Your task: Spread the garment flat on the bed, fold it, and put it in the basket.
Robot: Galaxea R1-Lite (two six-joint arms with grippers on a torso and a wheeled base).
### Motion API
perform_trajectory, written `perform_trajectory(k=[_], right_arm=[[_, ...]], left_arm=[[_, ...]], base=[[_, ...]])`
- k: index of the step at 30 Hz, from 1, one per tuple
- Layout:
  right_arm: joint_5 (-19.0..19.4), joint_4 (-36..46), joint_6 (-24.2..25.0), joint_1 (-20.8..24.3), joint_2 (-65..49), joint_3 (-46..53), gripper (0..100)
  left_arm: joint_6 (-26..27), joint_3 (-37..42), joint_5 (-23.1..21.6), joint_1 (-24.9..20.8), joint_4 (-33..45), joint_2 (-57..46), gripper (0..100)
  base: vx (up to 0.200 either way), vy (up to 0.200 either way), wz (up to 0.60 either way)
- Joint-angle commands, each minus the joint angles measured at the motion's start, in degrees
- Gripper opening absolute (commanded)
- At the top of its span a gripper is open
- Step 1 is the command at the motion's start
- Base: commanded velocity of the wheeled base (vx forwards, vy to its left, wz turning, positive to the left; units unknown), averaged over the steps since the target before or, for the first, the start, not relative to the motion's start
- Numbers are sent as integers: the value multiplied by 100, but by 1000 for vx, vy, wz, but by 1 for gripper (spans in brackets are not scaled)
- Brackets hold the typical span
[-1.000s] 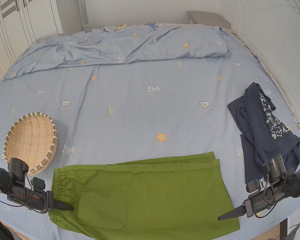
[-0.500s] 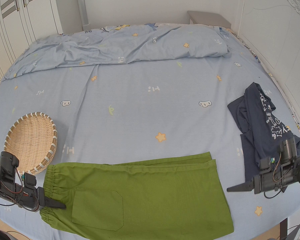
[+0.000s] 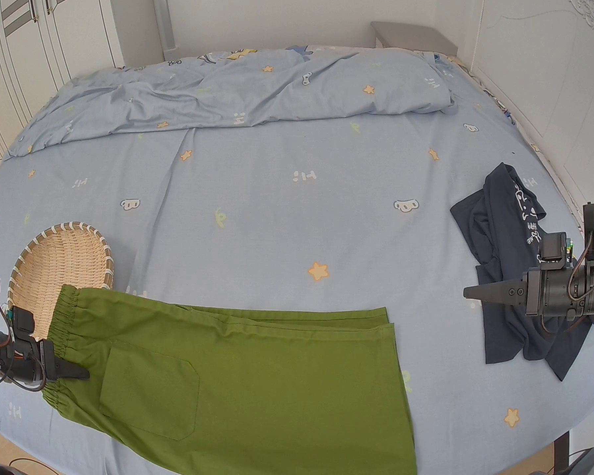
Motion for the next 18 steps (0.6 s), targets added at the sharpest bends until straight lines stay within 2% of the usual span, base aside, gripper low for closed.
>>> perform_trajectory(k=[1,3,7,10,13,14,16,18], right_arm=[[-165,-18,-107,179,-78,13,100],[-173,-18,-107,179,-87,4,100],[-173,8,-89,179,-131,13,100],[-182,17,-89,179,-140,22,100],[-217,17,-98,179,-140,13,100],[-226,17,-98,179,-140,13,100],[-332,17,-107,188,-122,31,100],[-349,17,-107,214,-122,31,100]], left_arm=[[30,-778,171,120,665,-107,0],[21,-1042,171,-55,1060,-283,0],[-120,-1587,233,-697,1640,-450,0],[-340,-1859,312,-1207,1816,-485,0],[-788,-2061,681,-1963,1834,-503,0],[-805,-2070,698,-2007,1834,-503,0],[-1227,-2167,1129,-2850,1772,-494,0],[-1412,-2255,1384,-3369,1755,-494,0]], base=[[0,0,0],[0,0,0],[0,0,0],[0,0,0],[0,0,0],[0,0,0],[0,0,0],[0,0,0]])
